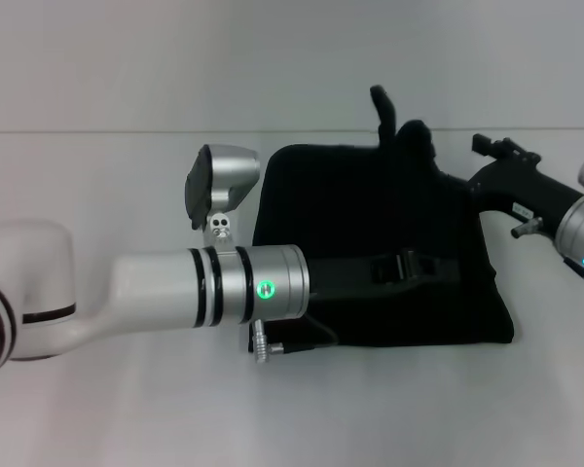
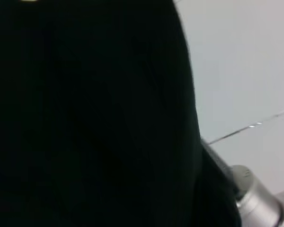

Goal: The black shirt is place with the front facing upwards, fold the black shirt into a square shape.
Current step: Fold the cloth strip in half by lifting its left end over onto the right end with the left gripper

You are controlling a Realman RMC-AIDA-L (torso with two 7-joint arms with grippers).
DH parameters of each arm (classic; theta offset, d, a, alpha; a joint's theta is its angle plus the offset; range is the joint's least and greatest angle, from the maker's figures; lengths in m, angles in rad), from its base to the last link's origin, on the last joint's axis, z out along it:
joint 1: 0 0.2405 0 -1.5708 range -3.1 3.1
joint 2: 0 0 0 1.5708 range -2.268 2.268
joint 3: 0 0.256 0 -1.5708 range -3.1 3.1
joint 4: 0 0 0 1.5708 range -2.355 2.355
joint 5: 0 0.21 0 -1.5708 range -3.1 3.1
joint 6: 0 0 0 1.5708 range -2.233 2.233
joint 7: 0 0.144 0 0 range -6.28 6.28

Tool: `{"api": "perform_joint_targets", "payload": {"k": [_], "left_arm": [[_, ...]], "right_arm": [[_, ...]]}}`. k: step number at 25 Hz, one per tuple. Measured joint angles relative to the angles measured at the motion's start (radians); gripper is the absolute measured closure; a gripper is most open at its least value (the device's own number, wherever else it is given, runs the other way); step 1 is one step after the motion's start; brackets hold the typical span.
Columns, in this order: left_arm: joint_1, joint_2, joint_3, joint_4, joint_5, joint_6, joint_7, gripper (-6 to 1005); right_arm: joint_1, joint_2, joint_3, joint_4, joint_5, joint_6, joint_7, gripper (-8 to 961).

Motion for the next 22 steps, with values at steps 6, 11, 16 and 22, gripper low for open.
{"api": "perform_joint_targets", "payload": {"k": [6, 11, 16, 22], "left_arm": [[-0.035, 0.0, -0.006, -0.048, -0.004, -0.143, 0.028, 964], [-0.056, 0.0, -0.013, -0.077, -0.005, -0.194, 0.043, 913], [-0.056, 0.0, -0.013, -0.081, -0.006, -0.127, 0.059, 770], [-0.073, 0.0, -0.009, -0.083, 0.001, -0.036, 0.08, 588]], "right_arm": [[-0.028, 0.002, 0.0, 0.005, 0.085, -0.005, -0.081, 9], [-0.053, 0.001, 0.0, 0.007, 0.141, -0.012, -0.099, 9], [-0.107, 0.0, 0.001, 0.008, 0.254, -0.066, -0.099, 9], [-0.194, -0.001, 0.002, 0.011, 0.409, -0.145, -0.092, 9]]}}
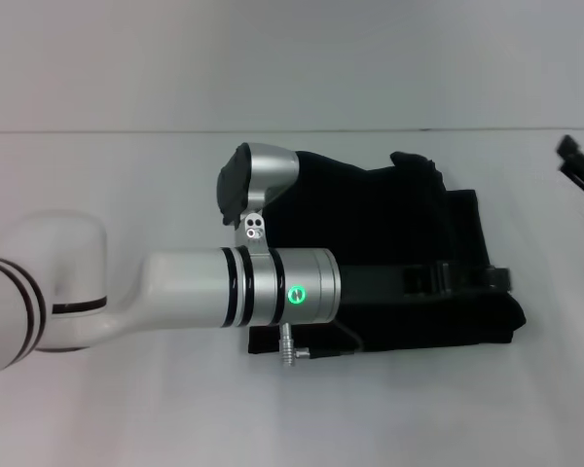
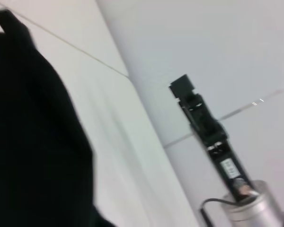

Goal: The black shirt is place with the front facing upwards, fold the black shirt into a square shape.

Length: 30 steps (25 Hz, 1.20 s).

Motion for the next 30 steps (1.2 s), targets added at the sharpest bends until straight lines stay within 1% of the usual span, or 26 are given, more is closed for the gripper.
{"api": "perform_joint_targets", "payload": {"k": [4, 7, 9, 10, 11, 13, 14, 15, 16, 17, 18, 20, 21, 22, 23, 24, 25, 26, 30], "left_arm": [[0.004, 0.0, 0.002, 0.019, 0.001, 0.106, 0.019, 501], [0.032, 0.002, 0.006, 0.06, 0.001, 0.225, 0.058, 436], [0.067, 0.004, 0.017, 0.103, 0.002, 0.297, 0.092, 392], [0.097, 0.007, 0.029, 0.139, 0.002, 0.34, 0.113, 341], [0.097, 0.007, 0.029, 0.139, 0.002, 0.34, 0.113, 290], [0.174, 0.01, 0.074, 0.24, 0.003, 0.417, 0.151, 189], [0.245, 0.013, 0.107, 0.331, 0.003, 0.458, 0.187, 189], [0.296, 0.014, 0.116, 0.386, 0.003, 0.477, 0.228, 189], [0.325, 0.015, 0.118, 0.414, 0.003, 0.487, 0.258, 189], [0.355, 0.016, 0.119, 0.443, 0.003, 0.494, 0.288, 190], [0.399, 0.018, 0.116, 0.477, 0.001, 0.496, 0.344, 190], [0.44, 0.027, 0.111, 0.503, -0.002, 0.495, 0.417, 190], [0.456, 0.036, 0.11, 0.506, -0.003, 0.494, 0.448, 190], [0.456, 0.036, 0.11, 0.506, -0.003, 0.494, 0.448, 189], [0.474, 0.053, 0.109, 0.504, -0.004, 0.489, 0.495, 189], [0.479, 0.06, 0.109, 0.501, -0.003, 0.482, 0.505, 191], [0.482, 0.063, 0.109, 0.498, -0.003, 0.474, 0.512, 194], [0.488, 0.066, 0.109, 0.497, -0.003, 0.462, 0.516, 196], [0.498, 0.067, 0.108, 0.498, -0.001, 0.453, 0.524, 201]], "right_arm": [[-0.051, 0.0, 0.0, 0.002, 0.026, -0.045, 0.004, 10], [-0.075, -0.002, -0.005, 0.002, 0.021, -0.058, 0.047, 17], [-0.081, -0.008, -0.02, -0.012, -0.01, -0.048, 0.138, 21], [-0.082, -0.012, -0.035, -0.03, -0.049, -0.043, 0.209, 24], [-0.081, -0.018, -0.053, -0.054, -0.092, -0.043, 0.289, 26], [-0.077, -0.031, -0.1, -0.121, -0.19, -0.054, 0.458, 30], [-0.072, -0.038, -0.129, -0.165, -0.24, -0.068, 0.549, 32], [-0.067, -0.046, -0.159, -0.215, -0.29, -0.084, 0.654, 35], [-0.06, -0.054, -0.19, -0.263, -0.336, -0.1, 0.742, 37], [-0.047, -0.066, -0.222, -0.315, -0.383, -0.118, 0.837, 39], [-0.031, -0.083, -0.257, -0.363, -0.437, -0.135, 0.944, 41], [0.01, -0.118, -0.309, -0.435, -0.532, -0.166, 1.13, 46], [0.037, -0.135, -0.327, -0.461, -0.581, -0.185, 1.227, 48], [0.067, -0.151, -0.339, -0.487, -0.635, -0.205, 1.312, 50], [0.099, -0.161, -0.344, -0.506, -0.692, -0.226, 1.398, 52], [0.128, -0.167, -0.346, -0.526, -0.744, -0.241, 1.459, 55], [0.164, -0.167, -0.347, -0.549, -0.814, -0.264, 1.528, 57], [0.199, -0.161, -0.349, -0.575, -0.891, -0.279, 1.582, 59], [0.323, -0.121, -0.396, -0.625, -1.133, -0.314, 1.717, 68]]}}
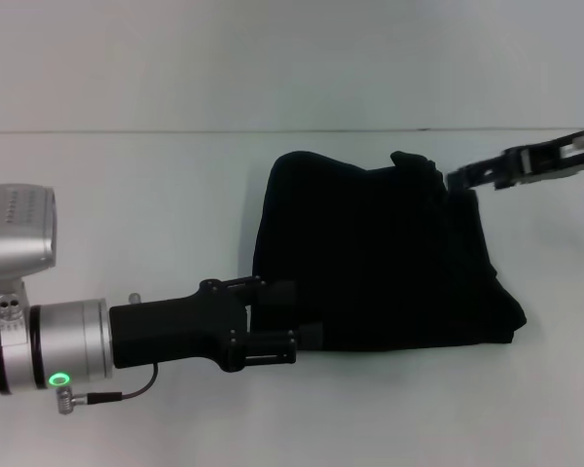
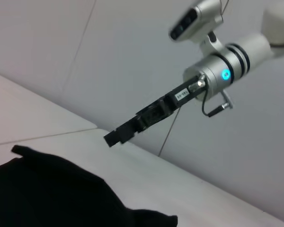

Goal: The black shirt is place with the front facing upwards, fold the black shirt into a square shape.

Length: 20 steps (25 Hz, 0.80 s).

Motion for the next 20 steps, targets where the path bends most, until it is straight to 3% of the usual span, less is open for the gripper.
{"api": "perform_joint_targets", "payload": {"k": [7, 20], "left_arm": [[0.017, -0.002, 0.002, -0.002, 0.005, 0.0, 0.03, 202], [0.036, -0.007, 0.003, 0.0, 0.005, 0.0, 0.031, 201]], "right_arm": [[0.127, 0.056, -0.104, 0.008, -0.197, 0.043, 0.091, 83], [0.147, 0.072, -0.157, 0.14, -0.205, 0.184, 0.106, 112]]}}
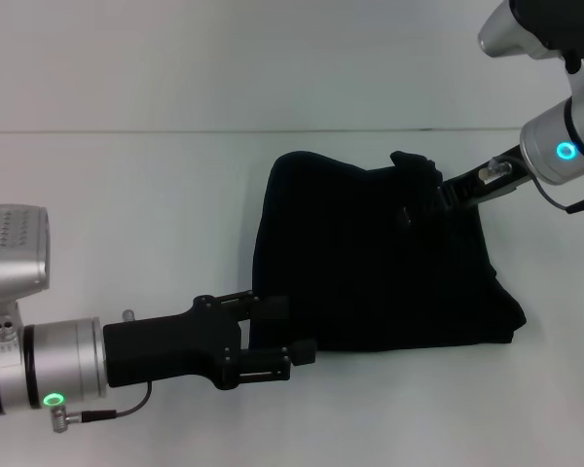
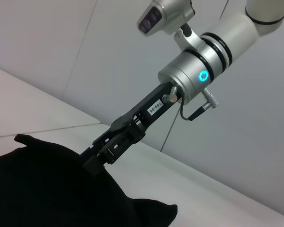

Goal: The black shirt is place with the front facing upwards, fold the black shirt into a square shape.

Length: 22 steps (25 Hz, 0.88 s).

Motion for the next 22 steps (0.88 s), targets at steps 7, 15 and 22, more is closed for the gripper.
{"api": "perform_joint_targets", "payload": {"k": [7, 15, 22], "left_arm": [[0.002, 0.0, 0.004, -0.019, 0.0, -0.005, 0.0, 201], [0.001, 0.0, 0.01, -0.024, 0.0, -0.015, -0.001, 201], [0.0, 0.0, 0.01, -0.024, 0.0, -0.015, -0.002, 202]], "right_arm": [[-0.002, 0.001, -0.023, 0.032, -0.004, 0.059, -0.001, 128], [-0.002, 0.002, -0.068, 0.041, -0.005, 0.091, 0.006, 224], [-0.008, 0.003, -0.069, 0.041, 0.001, 0.094, 0.001, 511]]}}
